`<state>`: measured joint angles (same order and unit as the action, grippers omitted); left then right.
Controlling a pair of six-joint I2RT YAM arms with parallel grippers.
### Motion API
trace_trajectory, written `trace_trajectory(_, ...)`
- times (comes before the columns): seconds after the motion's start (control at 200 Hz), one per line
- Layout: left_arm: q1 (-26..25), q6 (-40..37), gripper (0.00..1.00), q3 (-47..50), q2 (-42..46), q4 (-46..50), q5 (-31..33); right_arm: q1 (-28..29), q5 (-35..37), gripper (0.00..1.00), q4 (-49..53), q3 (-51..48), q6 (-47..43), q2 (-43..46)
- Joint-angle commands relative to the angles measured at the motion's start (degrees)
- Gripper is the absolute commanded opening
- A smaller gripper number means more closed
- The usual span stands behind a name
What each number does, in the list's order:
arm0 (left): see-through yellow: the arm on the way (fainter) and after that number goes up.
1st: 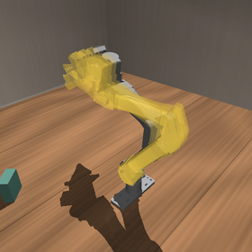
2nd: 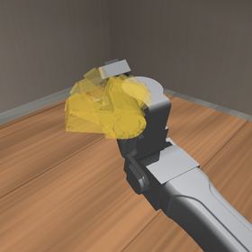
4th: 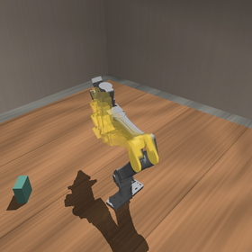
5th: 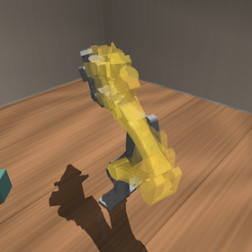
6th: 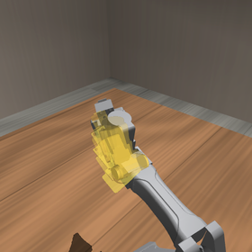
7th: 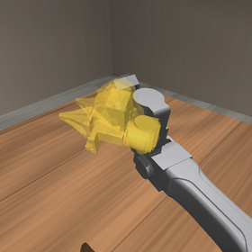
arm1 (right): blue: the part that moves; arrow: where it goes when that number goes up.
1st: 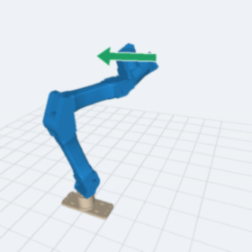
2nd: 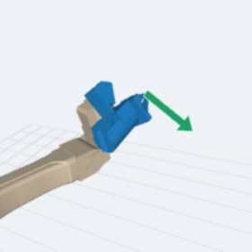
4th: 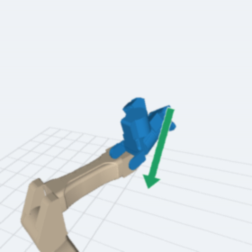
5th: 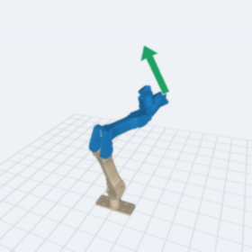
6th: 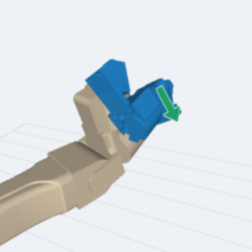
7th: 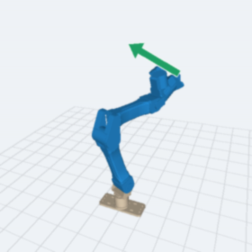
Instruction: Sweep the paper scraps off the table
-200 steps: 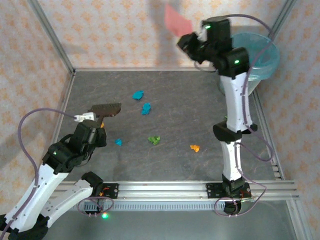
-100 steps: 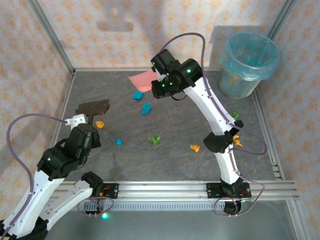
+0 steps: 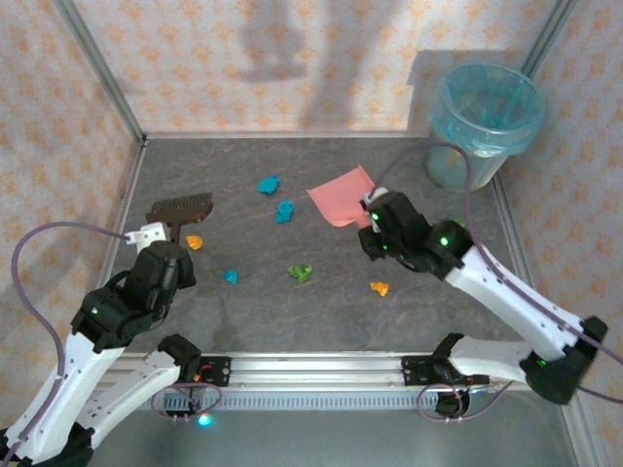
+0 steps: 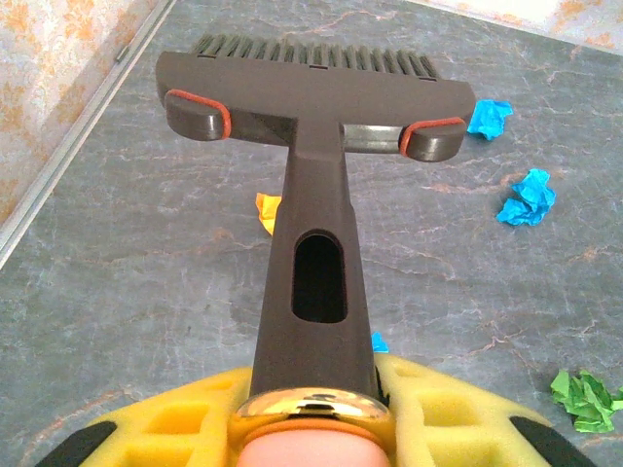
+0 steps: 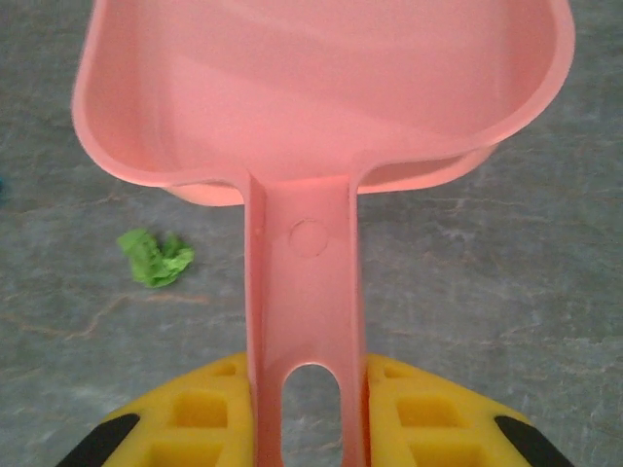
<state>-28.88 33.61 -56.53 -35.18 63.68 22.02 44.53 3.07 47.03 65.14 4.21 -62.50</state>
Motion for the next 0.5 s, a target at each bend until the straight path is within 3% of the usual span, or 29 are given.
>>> trace_trajectory(0.0,-0.4,0.9,0.0,-1.1,-1.0,0.0,2.5,-1.1,8.8,0.0,-12.1,-7.3,-0.2,5.1)
trace_trajectory(0.205,-0.4,-0.1,0.0,-0.9,-3.3,-1.2,-0.3,-4.4,0.9,0.0,-13.9,-14.6,0.1,10.2)
trace_trajectory(0.28,-0.4,-0.5,0.0,-0.9,-4.4,-1.4,-0.9,-4.7,-2.5,0.0,-15.9,-15.7,0.7,7.9)
trace_trajectory(0.49,-0.3,-1.2,0.0,-2.6,-9.9,-0.4,-5.1,-4.8,-3.1,0.0,-20.2,-13.7,1.5,-3.2)
